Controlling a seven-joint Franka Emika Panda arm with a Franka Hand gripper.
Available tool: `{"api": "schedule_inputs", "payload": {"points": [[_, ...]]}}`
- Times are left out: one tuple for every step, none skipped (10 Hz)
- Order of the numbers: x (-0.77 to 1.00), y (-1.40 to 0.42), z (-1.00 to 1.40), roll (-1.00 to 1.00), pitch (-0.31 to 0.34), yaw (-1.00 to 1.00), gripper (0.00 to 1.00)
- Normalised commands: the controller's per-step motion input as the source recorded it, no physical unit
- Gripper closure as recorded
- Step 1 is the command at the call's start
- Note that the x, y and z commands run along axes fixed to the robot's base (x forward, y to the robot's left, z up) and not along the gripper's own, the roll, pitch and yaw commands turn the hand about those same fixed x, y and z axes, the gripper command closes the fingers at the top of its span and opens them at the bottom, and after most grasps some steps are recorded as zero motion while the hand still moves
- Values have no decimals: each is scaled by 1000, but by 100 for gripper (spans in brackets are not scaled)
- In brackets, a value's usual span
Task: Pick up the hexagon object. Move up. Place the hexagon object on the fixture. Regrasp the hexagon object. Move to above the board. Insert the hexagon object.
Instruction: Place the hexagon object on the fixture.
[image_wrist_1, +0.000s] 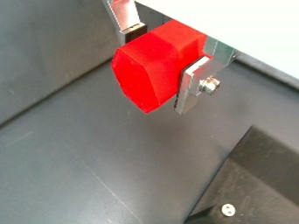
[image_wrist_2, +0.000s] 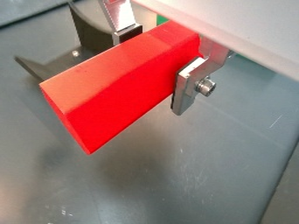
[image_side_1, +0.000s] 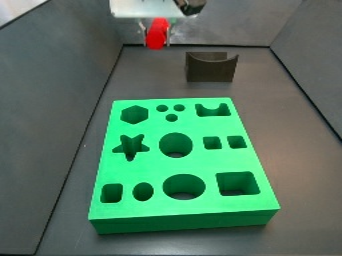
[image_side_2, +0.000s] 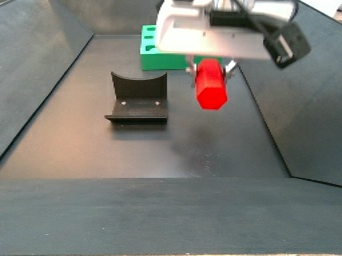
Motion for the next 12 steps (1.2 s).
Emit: {"api": "schedule_inputs", "payload": {"points": [[-10, -5, 1000, -28, 23, 5, 100], [-13, -6, 1000, -33, 24, 8, 100], [-15, -9, 1000, -43, 22, 12, 100], [-16, -14, 1000, -54, 24, 15, 100], [-13, -15, 843, -62, 29, 17, 100], [-7, -16, 673, -70, 34, 19, 100], [4, -15, 448, -82, 44, 21, 100], [11, -13, 222, -93, 57, 23, 100], [1000, 25, -186, -45, -207, 374, 100], [1000, 26, -223, -46, -197, 346, 100], [1000, 25, -206, -47, -158, 251, 100], [1000, 20, -177, -50, -77, 144, 100]]}}
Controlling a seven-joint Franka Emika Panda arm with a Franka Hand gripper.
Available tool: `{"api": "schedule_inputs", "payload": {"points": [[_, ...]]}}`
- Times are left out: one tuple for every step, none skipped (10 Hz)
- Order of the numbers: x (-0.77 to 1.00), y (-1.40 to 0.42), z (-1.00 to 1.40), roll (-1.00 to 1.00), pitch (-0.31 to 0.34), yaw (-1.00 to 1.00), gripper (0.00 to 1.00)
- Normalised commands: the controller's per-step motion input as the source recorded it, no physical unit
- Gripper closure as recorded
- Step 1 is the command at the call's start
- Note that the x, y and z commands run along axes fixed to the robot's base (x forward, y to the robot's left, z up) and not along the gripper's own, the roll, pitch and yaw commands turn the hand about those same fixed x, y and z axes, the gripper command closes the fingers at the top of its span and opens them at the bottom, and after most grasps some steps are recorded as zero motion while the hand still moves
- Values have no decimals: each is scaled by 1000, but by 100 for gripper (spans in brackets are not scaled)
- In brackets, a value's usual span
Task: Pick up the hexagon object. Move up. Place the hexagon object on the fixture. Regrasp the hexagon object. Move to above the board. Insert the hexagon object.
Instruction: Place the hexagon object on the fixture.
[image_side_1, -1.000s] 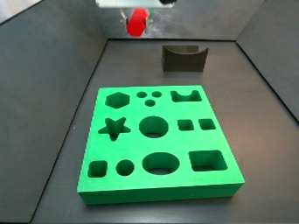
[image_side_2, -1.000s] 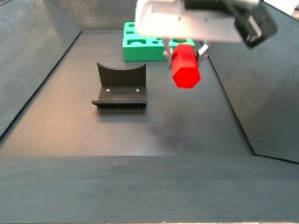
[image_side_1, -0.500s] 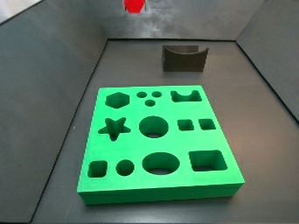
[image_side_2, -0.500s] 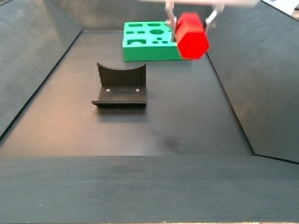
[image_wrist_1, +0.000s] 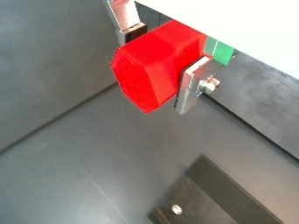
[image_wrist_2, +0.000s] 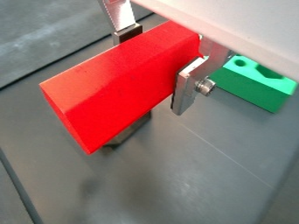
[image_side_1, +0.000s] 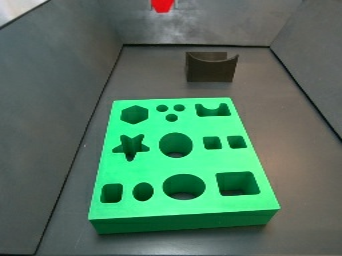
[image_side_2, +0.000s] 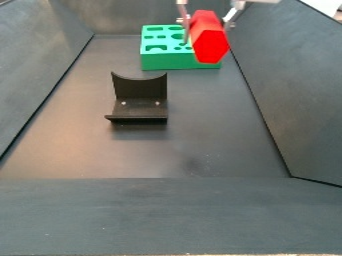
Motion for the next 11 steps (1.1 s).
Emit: {"api": "schedule_inputs", "payload": {"points": [[1000, 19, -173, -50, -54, 110, 100], [1000, 17, -167, -45, -30, 64, 100], [1000, 13, -151, -40, -3, 37, 100], [1000, 12, -142, -34, 5, 27, 100], [1000, 10, -133, -26, 16, 25, 100], [1000, 7, -123, -20, 23, 26, 100], [1000, 6, -113, -14, 32, 27, 100], [1000, 5, -104, -9, 42, 26, 100], [1000, 1, -90, -3, 57, 26, 100], [1000, 0, -81, 1, 70, 28, 100], [1000, -2, -67, 6, 81, 30, 100]]}}
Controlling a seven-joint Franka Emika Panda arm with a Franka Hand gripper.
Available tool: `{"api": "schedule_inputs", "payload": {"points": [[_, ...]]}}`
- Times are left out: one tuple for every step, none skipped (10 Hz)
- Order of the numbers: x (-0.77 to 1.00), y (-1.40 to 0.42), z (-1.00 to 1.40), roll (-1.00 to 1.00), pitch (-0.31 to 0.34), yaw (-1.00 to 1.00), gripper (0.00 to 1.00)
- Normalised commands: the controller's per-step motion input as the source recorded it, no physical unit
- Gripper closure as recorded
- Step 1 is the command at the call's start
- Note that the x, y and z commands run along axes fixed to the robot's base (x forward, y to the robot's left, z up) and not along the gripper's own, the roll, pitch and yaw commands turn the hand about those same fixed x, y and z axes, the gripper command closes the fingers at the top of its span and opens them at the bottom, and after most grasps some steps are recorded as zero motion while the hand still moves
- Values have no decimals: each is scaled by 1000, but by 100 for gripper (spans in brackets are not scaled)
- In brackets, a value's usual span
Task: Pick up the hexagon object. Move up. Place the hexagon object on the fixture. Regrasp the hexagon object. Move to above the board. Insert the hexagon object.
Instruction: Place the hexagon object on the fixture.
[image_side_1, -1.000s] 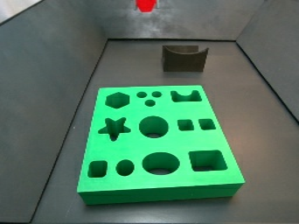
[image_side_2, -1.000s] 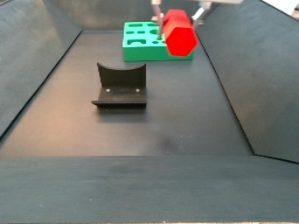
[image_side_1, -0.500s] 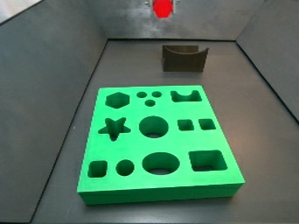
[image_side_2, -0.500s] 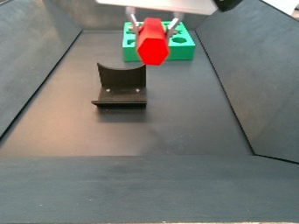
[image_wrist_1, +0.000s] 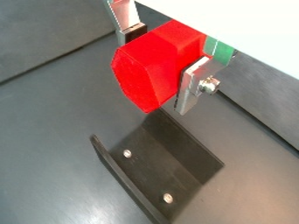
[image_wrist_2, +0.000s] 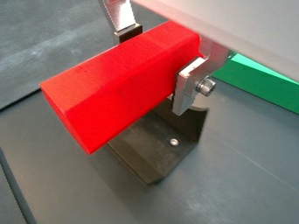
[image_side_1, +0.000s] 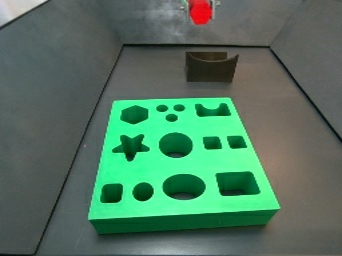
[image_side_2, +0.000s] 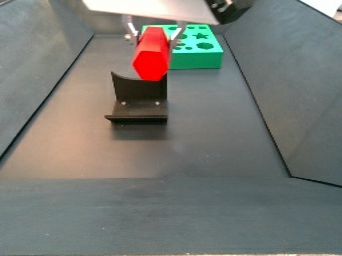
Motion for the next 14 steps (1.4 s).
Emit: {"api": "schedule_inputs", "payload": {"points": [[487, -520, 619, -1000, 75, -64, 100], [384, -488, 610, -1000, 84, -65, 100], [241, -252, 468, -1000, 94, -78, 100], [47, -101, 200, -1000, 99, -86, 100], [-6, -53, 78, -1000, 81, -91, 100], [4, -21, 54, -1000, 78, -100, 100], [24, 5, 49, -1000, 88, -107, 100], [51, 25, 17, -1000, 99, -121, 100], [70, 34, -10, -1000, 106, -135, 100], [78, 42, -13, -962, 107, -154, 100], [77, 42, -13, -845, 95, -149, 100], [66, 43, -12, -606, 59, -139, 100], [63, 42, -12, -421, 36, -130, 100], [57, 23, -3, -225, 13, -111, 100]]}}
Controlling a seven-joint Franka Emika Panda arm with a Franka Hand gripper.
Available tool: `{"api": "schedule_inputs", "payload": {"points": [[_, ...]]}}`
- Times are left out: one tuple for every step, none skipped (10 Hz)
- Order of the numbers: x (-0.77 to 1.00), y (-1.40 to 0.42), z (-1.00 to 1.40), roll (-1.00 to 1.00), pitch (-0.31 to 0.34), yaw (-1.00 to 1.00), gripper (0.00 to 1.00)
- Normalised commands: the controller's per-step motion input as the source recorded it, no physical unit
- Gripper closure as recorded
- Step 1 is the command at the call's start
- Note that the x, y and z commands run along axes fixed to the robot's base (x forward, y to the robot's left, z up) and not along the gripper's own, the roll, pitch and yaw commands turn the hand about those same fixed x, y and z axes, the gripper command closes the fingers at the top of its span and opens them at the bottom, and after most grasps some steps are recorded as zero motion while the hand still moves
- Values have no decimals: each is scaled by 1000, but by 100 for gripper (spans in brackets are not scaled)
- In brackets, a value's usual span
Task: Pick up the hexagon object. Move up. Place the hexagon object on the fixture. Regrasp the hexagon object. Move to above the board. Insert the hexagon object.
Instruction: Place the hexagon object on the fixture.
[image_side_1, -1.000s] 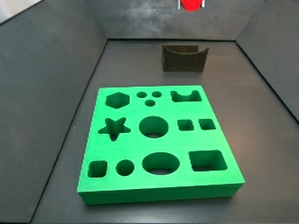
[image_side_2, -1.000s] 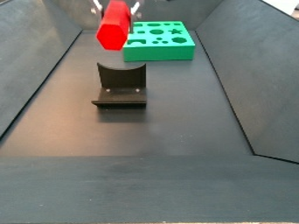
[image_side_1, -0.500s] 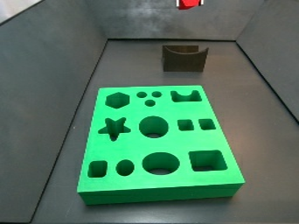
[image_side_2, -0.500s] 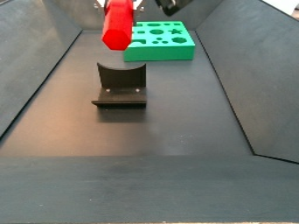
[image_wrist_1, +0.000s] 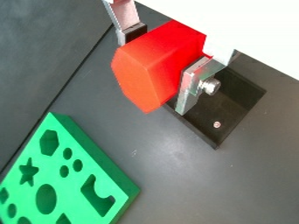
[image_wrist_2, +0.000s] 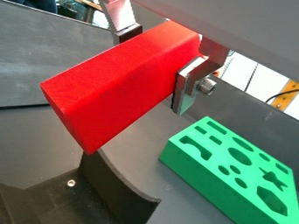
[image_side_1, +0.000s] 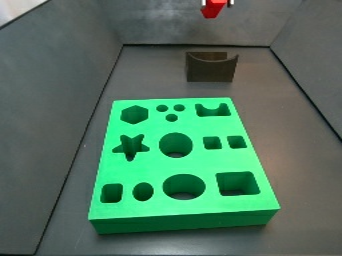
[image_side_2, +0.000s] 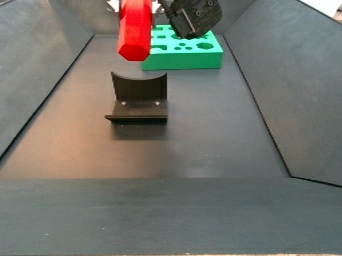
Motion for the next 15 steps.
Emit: {"api": "schedule_inputs", "payload": {"points": [[122, 128, -1000, -1000, 256, -50, 100], [131, 140, -1000, -1000, 252, -77, 100], [140, 139, -1000, -1000, 274, -111, 100], [153, 136, -1000, -823, 249, -164, 100], [157, 141, -1000, -596, 181, -213, 100], [162, 143, -1000, -420, 132, -235, 100], [172, 135, -1000, -270, 86, -234, 100], [182, 130, -996, -196, 36, -225, 100], [136, 105, -702, -162, -14, -204, 100], [112, 84, -495, -151, -39, -175, 100], [84, 90, -298, -111, -73, -131, 100], [61, 100, -290, -100, -80, -113, 100], [58, 96, -292, -100, -79, -78, 100], [56, 94, -293, -100, -78, -52, 100], [55, 92, -295, -100, -77, -35, 100]]}}
